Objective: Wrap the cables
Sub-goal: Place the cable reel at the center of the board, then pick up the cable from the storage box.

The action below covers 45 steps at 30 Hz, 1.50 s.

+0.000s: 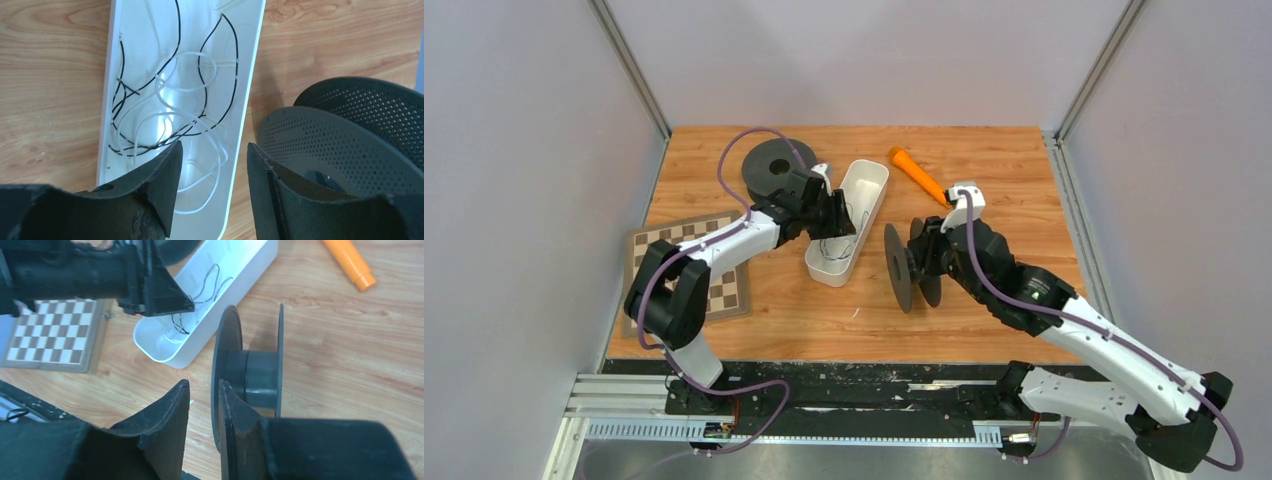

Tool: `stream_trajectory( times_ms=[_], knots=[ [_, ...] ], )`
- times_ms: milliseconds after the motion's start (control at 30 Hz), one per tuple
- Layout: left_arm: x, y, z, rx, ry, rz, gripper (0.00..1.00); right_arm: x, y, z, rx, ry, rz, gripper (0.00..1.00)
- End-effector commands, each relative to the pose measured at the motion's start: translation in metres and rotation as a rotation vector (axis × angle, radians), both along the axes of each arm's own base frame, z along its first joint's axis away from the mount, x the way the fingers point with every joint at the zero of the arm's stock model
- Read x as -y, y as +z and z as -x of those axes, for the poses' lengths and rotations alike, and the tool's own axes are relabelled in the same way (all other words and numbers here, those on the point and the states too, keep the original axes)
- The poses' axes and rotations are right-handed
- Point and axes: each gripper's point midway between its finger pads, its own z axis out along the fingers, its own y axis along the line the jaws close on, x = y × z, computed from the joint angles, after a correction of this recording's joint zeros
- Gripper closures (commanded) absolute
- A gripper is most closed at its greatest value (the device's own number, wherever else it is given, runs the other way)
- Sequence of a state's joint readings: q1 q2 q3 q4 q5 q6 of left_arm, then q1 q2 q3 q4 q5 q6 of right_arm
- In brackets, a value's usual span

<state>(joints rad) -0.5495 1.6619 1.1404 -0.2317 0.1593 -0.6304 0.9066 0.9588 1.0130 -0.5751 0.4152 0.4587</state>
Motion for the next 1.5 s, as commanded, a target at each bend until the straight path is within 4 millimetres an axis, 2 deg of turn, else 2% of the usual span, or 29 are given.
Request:
stream_trajectory(
  times_ms=[0,233,400,467,633,700,833,900,967,1000,1100,1233,1367,1467],
  knots=[
    [0.017,0.015,-0.023,0.034,0.061,0.083,0.42,0.002,0.028,0.008,0.089,0.056,-0.059,0.73],
    [0.028,-0.001,-0.024,-0.023,0.058,0.104,0.45,0.012,0.036,0.012,0.125,0.049,-0.068,0.72],
    [0.033,-0.004,-0.029,-0.024,0.059,0.123,0.52,0.013,0.029,0.011,0.121,0.042,-0.058,0.72],
    [0.033,-0.003,-0.029,-0.025,0.056,0.128,0.61,0.012,0.025,0.012,0.112,0.051,-0.054,0.72],
    [0.032,0.012,-0.027,-0.007,0.061,0.139,0.93,0.008,0.019,0.016,0.099,0.079,-0.055,0.71],
    [0.031,0.026,-0.027,0.016,0.060,0.150,1.00,0.008,0.019,0.017,0.098,0.089,-0.057,0.71],
    [0.027,0.065,-0.026,0.085,0.050,0.168,1.00,0.004,0.020,0.021,0.105,0.126,-0.057,0.69],
    [0.026,0.088,-0.024,0.132,0.035,0.177,1.00,-0.001,0.023,0.024,0.116,0.166,-0.063,0.67],
    [0.023,0.120,-0.019,0.195,0.010,0.192,1.00,-0.006,0.029,0.026,0.139,0.206,-0.075,0.64],
    [0.022,0.128,-0.017,0.210,-0.004,0.197,1.00,-0.008,0.034,0.027,0.157,0.225,-0.085,0.62],
    [0.017,0.169,-0.004,0.287,-0.059,0.196,1.00,-0.014,0.052,0.032,0.228,0.285,-0.122,0.58],
    [0.010,0.211,0.020,0.370,-0.156,0.197,1.00,-0.016,0.080,0.039,0.339,0.341,-0.171,0.54],
    [-0.003,0.245,0.048,0.461,-0.228,0.200,1.00,-0.017,0.101,0.047,0.450,0.391,-0.217,0.51],
    [-0.013,0.262,0.065,0.519,-0.260,0.192,1.00,-0.023,0.107,0.051,0.510,0.445,-0.224,0.48]
  ],
)
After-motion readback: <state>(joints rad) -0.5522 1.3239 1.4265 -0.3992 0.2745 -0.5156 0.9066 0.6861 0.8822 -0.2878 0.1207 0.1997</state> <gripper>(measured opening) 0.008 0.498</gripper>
